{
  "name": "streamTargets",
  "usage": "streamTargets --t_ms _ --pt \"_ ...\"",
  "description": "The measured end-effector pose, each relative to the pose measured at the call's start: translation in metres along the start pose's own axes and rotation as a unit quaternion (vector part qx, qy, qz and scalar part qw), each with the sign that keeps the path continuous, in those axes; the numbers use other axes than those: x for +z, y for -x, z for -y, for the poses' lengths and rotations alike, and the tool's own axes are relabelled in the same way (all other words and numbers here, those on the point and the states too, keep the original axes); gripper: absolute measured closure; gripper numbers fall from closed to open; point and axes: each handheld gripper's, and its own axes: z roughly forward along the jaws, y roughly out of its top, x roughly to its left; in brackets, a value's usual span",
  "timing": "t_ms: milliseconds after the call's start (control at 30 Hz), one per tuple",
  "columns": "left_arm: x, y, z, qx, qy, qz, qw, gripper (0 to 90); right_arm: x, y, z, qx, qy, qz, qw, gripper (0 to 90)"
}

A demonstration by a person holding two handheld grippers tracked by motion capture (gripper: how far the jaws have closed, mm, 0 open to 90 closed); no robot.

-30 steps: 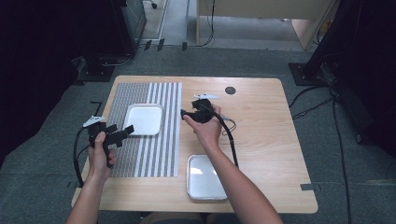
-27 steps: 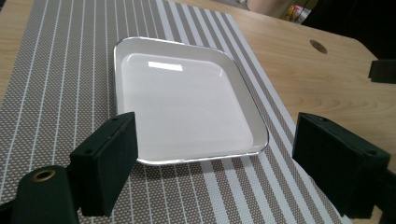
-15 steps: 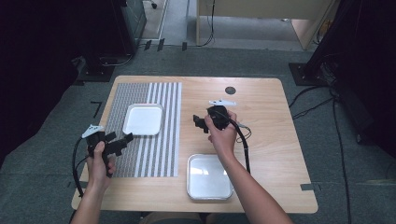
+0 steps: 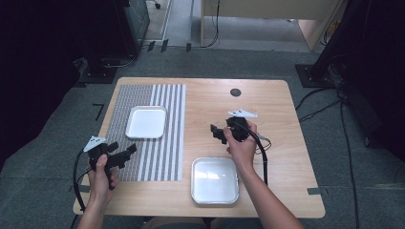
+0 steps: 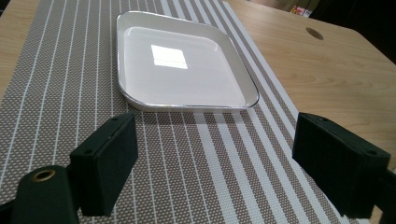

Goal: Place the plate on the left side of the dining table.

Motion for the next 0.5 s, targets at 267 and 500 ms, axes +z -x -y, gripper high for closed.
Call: streamTargets --t_ms 267,500 --pt "-0.011 0.000 0.008 0.008 0.004 -0.009 0.9999 14.4 -0.017 0.014 0.014 -0.001 0.007 0.011 0.9999 23.7" --pt "-0.021 0.004 0.019 0.021 0.005 -0.012 0.9997 14.4 -0.035 0.025 0.024 0.003 0.016 0.021 0.9996 23.6"
